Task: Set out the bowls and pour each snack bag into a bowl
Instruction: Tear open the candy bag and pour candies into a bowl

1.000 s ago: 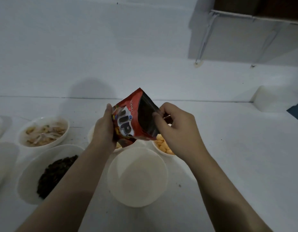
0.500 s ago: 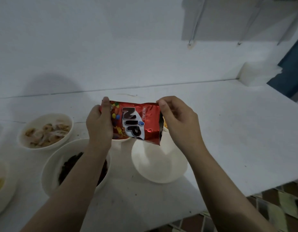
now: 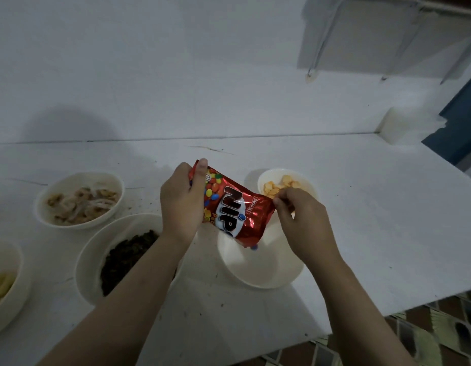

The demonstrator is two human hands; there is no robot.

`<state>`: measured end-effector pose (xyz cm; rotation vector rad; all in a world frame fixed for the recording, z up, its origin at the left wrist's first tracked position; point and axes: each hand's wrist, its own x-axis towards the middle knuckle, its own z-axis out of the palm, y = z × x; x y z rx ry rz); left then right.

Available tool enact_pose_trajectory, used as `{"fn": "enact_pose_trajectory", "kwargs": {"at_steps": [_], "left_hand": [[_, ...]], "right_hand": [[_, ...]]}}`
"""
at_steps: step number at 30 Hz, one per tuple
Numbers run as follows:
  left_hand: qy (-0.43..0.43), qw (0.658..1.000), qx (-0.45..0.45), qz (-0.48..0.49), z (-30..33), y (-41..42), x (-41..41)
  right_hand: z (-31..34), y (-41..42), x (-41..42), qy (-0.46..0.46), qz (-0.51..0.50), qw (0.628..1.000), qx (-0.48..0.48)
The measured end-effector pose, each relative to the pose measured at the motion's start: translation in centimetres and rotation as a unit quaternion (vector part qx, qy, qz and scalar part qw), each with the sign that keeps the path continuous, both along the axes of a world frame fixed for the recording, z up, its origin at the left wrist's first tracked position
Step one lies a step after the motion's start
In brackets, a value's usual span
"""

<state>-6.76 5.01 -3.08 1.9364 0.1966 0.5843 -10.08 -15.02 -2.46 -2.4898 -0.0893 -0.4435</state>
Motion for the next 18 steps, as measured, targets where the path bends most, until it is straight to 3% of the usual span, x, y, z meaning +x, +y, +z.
{"fn": "enact_pose_trajectory", "kwargs": {"at_steps": [18], "left_hand": [[-0.026, 0.999, 0.042, -0.011, 0.5, 0.11, 0.02]], "right_hand": [[-0.11, -0.11, -0.21, 0.017, 0.02, 1.0, 0.003]]}}
